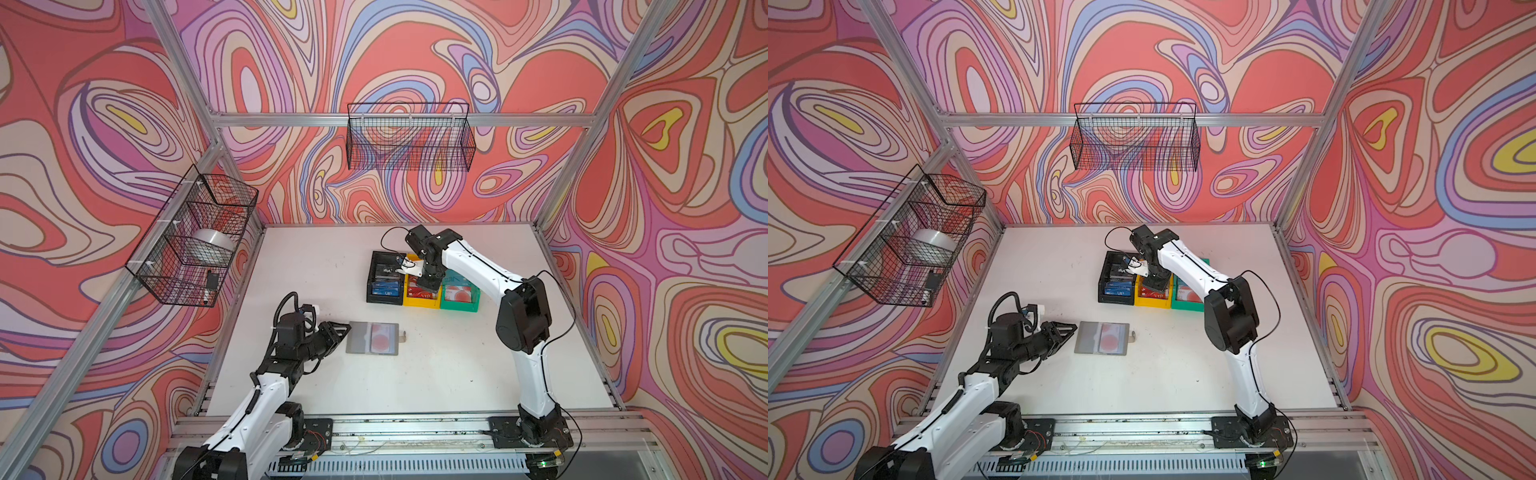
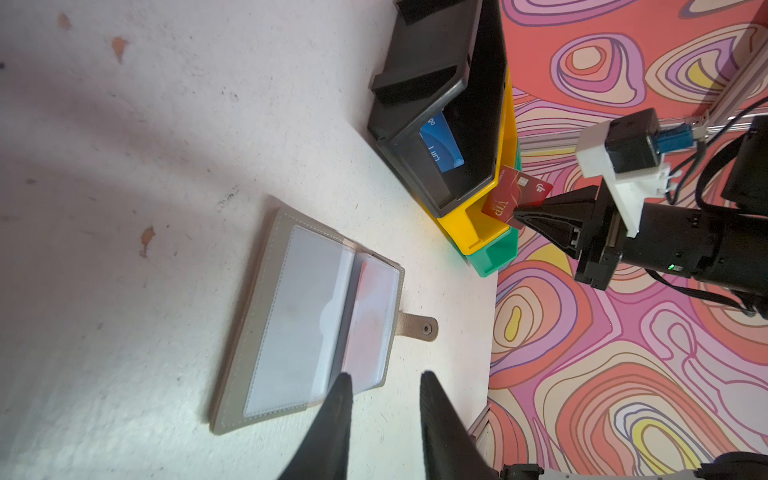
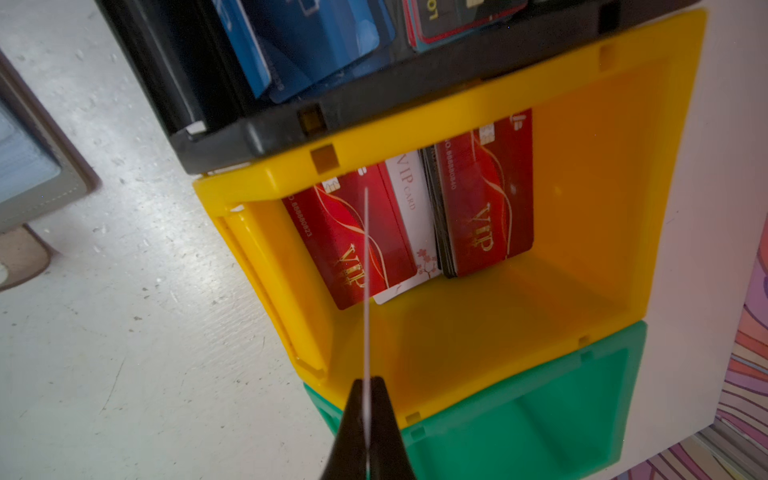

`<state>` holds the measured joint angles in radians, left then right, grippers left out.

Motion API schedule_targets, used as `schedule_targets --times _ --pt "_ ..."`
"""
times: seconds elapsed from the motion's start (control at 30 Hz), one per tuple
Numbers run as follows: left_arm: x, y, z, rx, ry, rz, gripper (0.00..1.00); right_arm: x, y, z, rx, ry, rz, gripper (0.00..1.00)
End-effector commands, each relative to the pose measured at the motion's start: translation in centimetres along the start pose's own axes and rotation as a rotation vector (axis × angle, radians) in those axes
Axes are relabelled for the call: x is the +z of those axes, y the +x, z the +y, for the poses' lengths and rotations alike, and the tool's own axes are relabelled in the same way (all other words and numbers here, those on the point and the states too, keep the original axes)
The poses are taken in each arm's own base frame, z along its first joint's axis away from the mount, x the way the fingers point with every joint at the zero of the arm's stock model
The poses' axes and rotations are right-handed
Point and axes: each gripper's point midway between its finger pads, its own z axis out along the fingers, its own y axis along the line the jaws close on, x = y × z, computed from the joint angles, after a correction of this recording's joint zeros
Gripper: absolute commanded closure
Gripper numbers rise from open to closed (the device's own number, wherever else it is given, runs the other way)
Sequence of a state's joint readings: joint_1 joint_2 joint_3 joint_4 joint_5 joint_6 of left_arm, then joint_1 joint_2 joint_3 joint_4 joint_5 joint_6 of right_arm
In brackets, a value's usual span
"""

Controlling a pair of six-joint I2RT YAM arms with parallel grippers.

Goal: Take the credit cards out of the card holder

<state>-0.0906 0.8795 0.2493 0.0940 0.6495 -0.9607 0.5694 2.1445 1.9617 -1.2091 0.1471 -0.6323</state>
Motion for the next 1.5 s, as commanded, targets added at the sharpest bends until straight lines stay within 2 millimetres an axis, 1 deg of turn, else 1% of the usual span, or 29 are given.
schedule_targets --times 0.0,0.13,0.27,0.43,0.63,0.9,1.0,1.27,1.47 --pt "-0.1 -0.8 -0.9 0.029 0.009 -0.02 0.69 1.6 1.0 0.6 -0.042 -0.01 0.067 1.0" --pt "-0.1 -0.8 -0.8 0.029 0.009 -0.02 0.69 2.4 1.9 1.1 -0.067 -0.012 0.116 1.0" --pt "-0.1 -0.7 -0.6 0.027 0.005 -0.021 0.69 2.7 2.3 1.3 -0.079 -0.012 0.135 1.0" --pt "0.0 -0.7 -0.5 0.026 0.002 -0.021 0.68 2.9 2.3 1.8 -0.097 -0.023 0.146 1.0" --pt "0.0 -0.6 -0.3 0.026 0.0 -0.021 0.69 3.3 2.3 3.1 -0.127 -0.049 0.16 1.0" --pt "0.0 -0.6 -0.2 0.024 -0.003 -0.023 0.69 3.5 2.1 3.1 -0.129 -0.042 0.158 1.0" --pt "0.0 -0.6 -0.2 0.025 -0.003 -0.023 0.69 3.6 1.9 2.9 -0.126 -0.03 0.151 0.94" --pt "0.1 -0.6 -0.1 0.023 -0.002 -0.02 0.69 3.9 0.8 2.3 -0.092 -0.011 0.121 0.84" --pt "0.1 -0.6 0.0 0.022 -0.004 -0.02 0.69 4.4 0.3 1.9 -0.094 0.004 0.113 0.82"
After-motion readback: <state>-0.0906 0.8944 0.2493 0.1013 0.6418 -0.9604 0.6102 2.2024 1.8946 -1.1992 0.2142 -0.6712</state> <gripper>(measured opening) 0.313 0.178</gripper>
